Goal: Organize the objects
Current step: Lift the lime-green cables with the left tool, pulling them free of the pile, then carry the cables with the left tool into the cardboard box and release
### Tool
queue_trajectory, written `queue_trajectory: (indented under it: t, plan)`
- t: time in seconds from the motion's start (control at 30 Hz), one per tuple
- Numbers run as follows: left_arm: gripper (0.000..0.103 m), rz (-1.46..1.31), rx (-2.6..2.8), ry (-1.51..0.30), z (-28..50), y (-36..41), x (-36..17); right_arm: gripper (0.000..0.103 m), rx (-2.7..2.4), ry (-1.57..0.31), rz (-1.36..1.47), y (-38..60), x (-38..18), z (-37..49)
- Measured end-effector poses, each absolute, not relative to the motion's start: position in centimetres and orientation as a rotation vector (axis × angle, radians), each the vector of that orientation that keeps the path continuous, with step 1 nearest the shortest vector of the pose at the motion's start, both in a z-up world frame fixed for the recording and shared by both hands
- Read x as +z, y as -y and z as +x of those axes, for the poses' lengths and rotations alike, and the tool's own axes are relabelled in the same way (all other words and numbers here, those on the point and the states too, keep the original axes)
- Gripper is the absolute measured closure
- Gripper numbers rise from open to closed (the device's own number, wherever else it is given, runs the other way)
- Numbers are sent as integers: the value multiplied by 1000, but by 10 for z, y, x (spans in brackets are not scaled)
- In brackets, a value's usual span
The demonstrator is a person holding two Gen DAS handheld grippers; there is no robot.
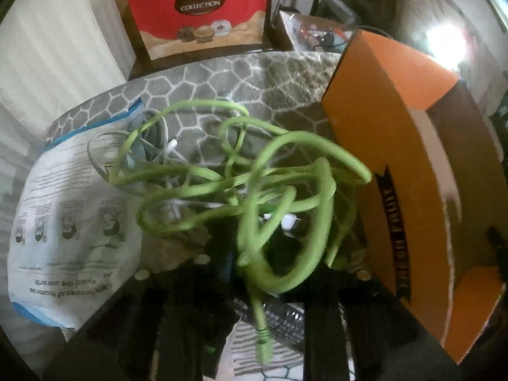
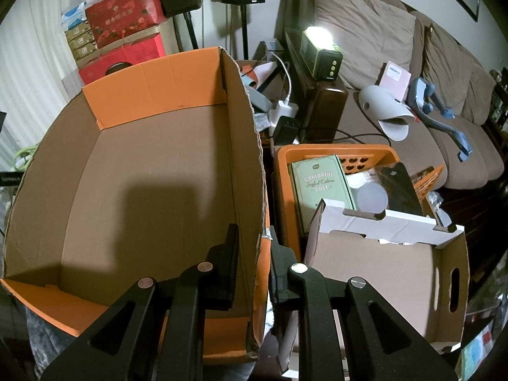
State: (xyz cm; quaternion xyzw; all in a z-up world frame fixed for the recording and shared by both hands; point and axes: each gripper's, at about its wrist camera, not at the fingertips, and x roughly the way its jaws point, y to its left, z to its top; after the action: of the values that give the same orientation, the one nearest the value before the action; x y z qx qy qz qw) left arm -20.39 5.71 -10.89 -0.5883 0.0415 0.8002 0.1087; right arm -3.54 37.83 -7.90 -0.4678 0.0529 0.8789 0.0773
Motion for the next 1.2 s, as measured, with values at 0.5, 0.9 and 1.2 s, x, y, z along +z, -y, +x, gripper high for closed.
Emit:
queue_trajectory:
  t: [0.5,0.9,1.2]
  plan:
    - [92,-1393,2484,151,-182,-22,-6,87,2634,-157,-1401,-378,-79,-35]
    - [92,-1119,2545,176,-177,-22,107,87,2635,-161,-1400,-378,-78,-36]
    - [92,-1002,2480,94,-156,-73,151,87,2635,-161,-1400,-378,-78,-36]
